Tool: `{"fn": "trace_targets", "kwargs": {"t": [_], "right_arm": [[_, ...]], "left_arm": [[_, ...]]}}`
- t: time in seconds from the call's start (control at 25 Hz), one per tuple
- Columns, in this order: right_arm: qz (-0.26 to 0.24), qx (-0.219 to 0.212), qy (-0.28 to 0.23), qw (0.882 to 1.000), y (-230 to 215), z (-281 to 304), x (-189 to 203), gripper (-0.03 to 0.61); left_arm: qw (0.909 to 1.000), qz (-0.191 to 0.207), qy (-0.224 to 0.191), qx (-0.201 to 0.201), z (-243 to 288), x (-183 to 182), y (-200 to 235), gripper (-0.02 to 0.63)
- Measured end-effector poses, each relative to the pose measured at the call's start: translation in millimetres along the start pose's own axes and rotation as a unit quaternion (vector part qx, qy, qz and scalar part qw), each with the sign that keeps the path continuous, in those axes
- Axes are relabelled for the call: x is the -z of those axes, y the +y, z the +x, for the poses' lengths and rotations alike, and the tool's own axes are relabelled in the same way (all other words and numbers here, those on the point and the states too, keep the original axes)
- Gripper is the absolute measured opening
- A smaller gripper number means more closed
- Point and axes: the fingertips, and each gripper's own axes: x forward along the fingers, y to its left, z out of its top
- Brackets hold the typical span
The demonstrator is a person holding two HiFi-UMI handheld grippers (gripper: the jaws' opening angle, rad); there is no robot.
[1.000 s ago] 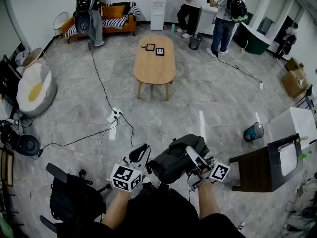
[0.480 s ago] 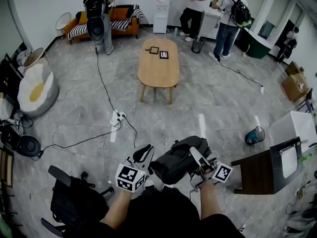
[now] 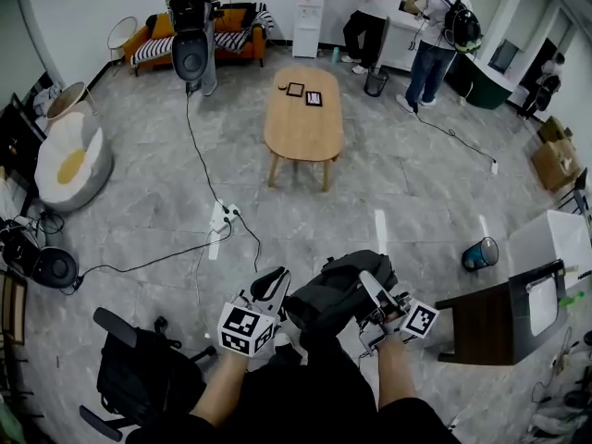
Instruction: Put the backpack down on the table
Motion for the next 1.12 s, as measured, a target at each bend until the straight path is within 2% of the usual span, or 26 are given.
{"fn": "trace_targets", "kwargs": {"t": [0.44, 0.76, 1.12], "right_arm": [[0.011, 0.010, 0.013, 1.000, -29.4, 27.4, -13.6, 0.011], [0.021, 0.004, 0.015, 1.000, -54.6, 51.4, -47.2, 0.011], [0.022, -0.008, 0.045, 0.999, -84.8, 82.2, -90.5, 0.011]], "left_arm": [[0.9998, -0.010, 0.015, -0.008, 25.8, 0.3, 26.7, 0.044], [0.9995, -0.009, 0.028, -0.012, 67.4, -10.8, 44.0, 0.044], [0.9989, -0.009, 0.030, -0.035, 119.9, -29.6, 59.8, 0.044]]}}
